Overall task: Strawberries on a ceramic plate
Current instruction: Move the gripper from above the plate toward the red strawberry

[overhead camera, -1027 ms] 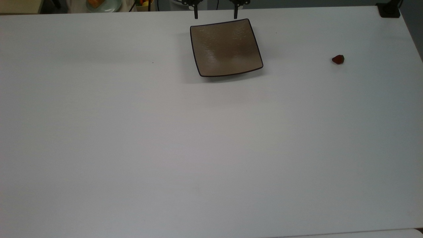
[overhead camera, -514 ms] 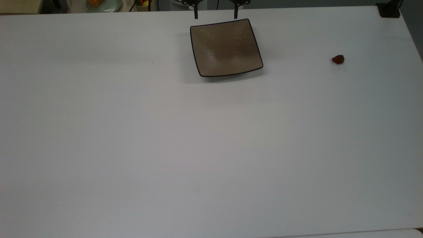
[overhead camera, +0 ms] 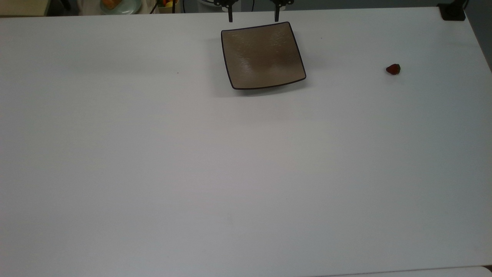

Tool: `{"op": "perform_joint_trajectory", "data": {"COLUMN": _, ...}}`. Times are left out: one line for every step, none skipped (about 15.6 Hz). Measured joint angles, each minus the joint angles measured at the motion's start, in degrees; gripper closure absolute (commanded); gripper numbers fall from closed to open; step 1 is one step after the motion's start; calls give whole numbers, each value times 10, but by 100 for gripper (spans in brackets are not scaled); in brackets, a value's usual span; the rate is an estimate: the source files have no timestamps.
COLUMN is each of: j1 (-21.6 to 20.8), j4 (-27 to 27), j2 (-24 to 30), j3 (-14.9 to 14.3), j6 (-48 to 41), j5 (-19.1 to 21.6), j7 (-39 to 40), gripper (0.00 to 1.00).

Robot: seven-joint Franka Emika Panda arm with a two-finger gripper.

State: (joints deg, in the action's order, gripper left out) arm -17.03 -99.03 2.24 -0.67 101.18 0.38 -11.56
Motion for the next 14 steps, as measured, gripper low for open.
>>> {"op": "perform_joint_trajectory", "data": {"j1": -1, "j4": 1, "j2": 0, "j3": 4, "j6": 3, "j5": 0, "j7": 0, "gripper": 0}}
{"op": "perform_joint_trajectory", "data": {"j1": -3, "j4": 2, "j2": 0, "j3": 9, "j6": 4, "j5": 1, "j7": 0, "gripper": 0}}
{"op": "perform_joint_trajectory", "data": {"j1": -6, "j4": 6, "j2": 0, "j3": 14, "j6": 4, "j5": 1, "j7": 0, "gripper": 0}}
{"op": "perform_joint_trajectory", "data": {"j1": -11, "j4": 10, "j2": 0, "j3": 21, "j6": 4, "j5": 1, "j7": -1, "gripper": 0}}
{"op": "perform_joint_trajectory", "data": {"j1": -20, "j4": 15, "j2": 0, "j3": 26, "j6": 4, "j5": 1, "j7": -6, "gripper": 0}}
{"op": "perform_joint_trajectory", "data": {"j1": -32, "j4": 17, "j2": 0, "j3": 31, "j6": 4, "j5": 1, "j7": -15, "gripper": 0}}
{"op": "perform_joint_trajectory", "data": {"j1": -42, "j4": 18, "j2": 0, "j3": 35, "j6": 4, "j5": 1, "j7": -25, "gripper": 0}}
{"op": "perform_joint_trajectory", "data": {"j1": -52, "j4": 18, "j2": -1, "j3": 41, "j6": 4, "j5": 2, "j7": -33, "gripper": 0}}
{"op": "perform_joint_trajectory", "data": {"j1": -61, "j4": 18, "j2": -3, "j3": 52, "j6": 4, "j5": 2, "j7": -39, "gripper": 0}}
{"op": "perform_joint_trajectory", "data": {"j1": -69, "j4": 18, "j2": -10, "j3": 74, "j6": 4, "j5": 2, "j7": -50, "gripper": 0}}
{"op": "perform_joint_trajectory", "data": {"j1": -73, "j4": 18, "j2": -16, "j3": 90, "j6": 4, "j5": 2, "j7": -59, "gripper": 0}}
{"op": "perform_joint_trajectory", "data": {"j1": -75, "j4": 17, "j2": -23, "j3": 107, "j6": 4, "j5": 2, "j7": -70, "gripper": 0}}
{"op": "perform_joint_trajectory", "data": {"j1": -77, "j4": 18, "j2": -31, "j3": 122, "j6": 4, "j5": 2, "j7": -81, "gripper": 0}}
{"op": "perform_joint_trajectory", "data": {"j1": -80, "j4": 18, "j2": -41, "j3": 136, "j6": 7, "j5": 2, "j7": -90, "gripper": 0}}
